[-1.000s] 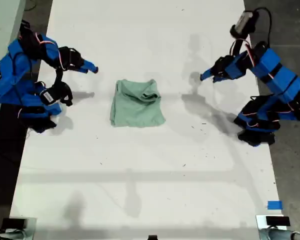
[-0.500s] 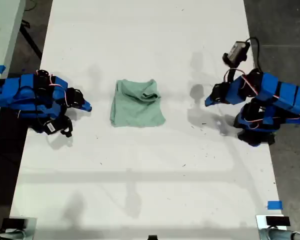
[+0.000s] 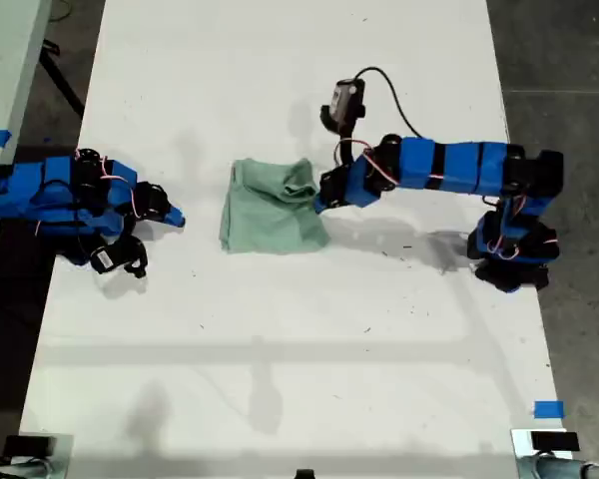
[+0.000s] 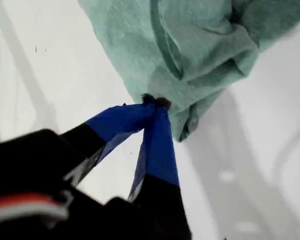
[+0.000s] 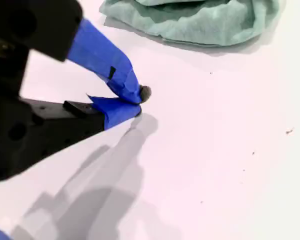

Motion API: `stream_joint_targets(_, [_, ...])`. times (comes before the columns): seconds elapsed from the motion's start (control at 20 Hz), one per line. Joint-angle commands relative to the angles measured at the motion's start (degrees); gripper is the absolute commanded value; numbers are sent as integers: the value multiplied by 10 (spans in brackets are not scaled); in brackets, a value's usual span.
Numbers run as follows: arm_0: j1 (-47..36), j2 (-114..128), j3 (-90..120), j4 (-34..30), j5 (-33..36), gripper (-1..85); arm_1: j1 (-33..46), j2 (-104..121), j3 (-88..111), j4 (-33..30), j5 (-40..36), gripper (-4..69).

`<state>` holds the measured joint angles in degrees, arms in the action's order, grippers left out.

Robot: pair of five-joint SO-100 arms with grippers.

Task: Fold t-shirt

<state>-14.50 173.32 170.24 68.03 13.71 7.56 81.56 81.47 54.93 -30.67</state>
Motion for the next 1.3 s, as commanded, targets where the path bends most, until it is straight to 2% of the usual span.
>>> stream_joint_targets(0.0, [-11, 51, 3, 11, -4, 0, -21, -121, -192, 19, -16, -6])
stream_joint_targets(0.15, [-9, 69, 7, 18, -4, 0, -27, -192, -265, 31, -17, -6])
stream_joint_targets(0.4, [-12, 67, 8, 18, -4, 0, -4, -203, -272, 32, -40, -6])
stream_joint_targets(0.55, [-13, 67, 8, 18, -3, 0, 77, -204, -286, 36, -120, -6])
stream_joint_targets(0.7, [-15, 67, 9, 17, -3, 0, 203, -226, -291, 1, -221, -6])
stream_joint_targets(0.8, [-16, 68, 10, 17, -3, 0, 265, -227, -293, -6, -252, -6])
stream_joint_targets(0.85, [-16, 69, 11, 17, -3, 0, 278, -210, -294, 10, -257, -6])
stream_joint_targets(1.05, [-18, 76, 14, 19, -7, 0, 240, -58, -198, 103, -219, -7])
stream_joint_targets(1.25, [-21, 158, 31, 50, -3, 1, 159, 230, 116, 82, -108, -7])
